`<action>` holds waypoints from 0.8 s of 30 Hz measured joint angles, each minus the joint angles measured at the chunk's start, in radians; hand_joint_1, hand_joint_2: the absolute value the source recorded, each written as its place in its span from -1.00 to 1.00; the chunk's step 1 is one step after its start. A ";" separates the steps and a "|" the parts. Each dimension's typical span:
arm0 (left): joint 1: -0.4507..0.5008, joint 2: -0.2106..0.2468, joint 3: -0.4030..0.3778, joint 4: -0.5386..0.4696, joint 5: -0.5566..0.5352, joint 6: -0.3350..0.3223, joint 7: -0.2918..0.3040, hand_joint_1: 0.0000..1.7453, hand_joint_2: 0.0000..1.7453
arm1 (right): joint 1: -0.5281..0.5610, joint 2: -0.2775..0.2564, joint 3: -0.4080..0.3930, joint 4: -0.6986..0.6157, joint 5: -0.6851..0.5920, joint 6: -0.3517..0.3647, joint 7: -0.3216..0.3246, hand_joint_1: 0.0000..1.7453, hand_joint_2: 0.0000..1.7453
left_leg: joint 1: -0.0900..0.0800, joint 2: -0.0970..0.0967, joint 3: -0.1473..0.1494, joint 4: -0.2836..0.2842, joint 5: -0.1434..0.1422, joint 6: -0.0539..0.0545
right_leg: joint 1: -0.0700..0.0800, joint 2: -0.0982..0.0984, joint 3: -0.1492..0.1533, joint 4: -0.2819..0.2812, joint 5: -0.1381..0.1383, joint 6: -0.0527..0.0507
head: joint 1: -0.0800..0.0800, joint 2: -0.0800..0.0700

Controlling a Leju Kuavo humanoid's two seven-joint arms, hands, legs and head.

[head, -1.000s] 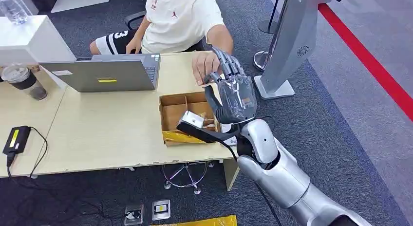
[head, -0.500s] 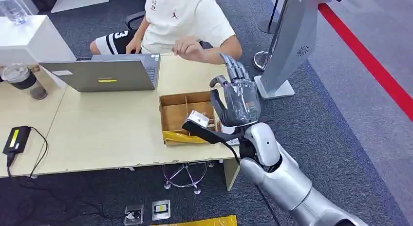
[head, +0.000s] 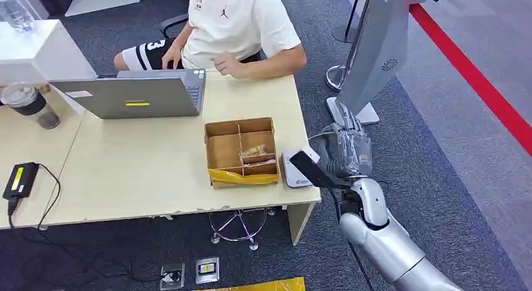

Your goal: Pass the card to the sensor for recognition and then transmit it.

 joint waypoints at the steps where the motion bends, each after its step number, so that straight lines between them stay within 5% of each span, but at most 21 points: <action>1: 0.000 0.000 0.000 0.000 0.002 0.003 0.004 -1.00 1.00 | 0.007 -0.003 -0.004 0.027 -0.026 -0.018 -0.013 1.00 1.00 | 0.000 0.000 0.000 0.000 0.000 0.000 | 0.000 0.000 0.000 0.000 0.000 0.000 | 0.000 0.000; 10: 0.000 -0.004 0.000 0.000 0.004 0.021 0.017 -1.00 1.00 | 0.043 -0.005 -0.006 0.191 -0.096 -0.068 -0.063 1.00 1.00 | 0.000 0.000 -0.001 0.000 0.000 0.000 | 0.000 0.000 0.000 0.000 0.000 0.000 | 0.000 0.000; 24: 0.000 -0.006 0.000 0.000 0.004 0.019 0.021 -1.00 1.00 | 0.061 0.045 0.011 0.229 -0.109 -0.097 -0.101 1.00 1.00 | 0.000 0.000 0.000 0.000 0.000 0.000 | 0.000 0.002 0.000 0.000 0.000 0.000 | 0.000 0.000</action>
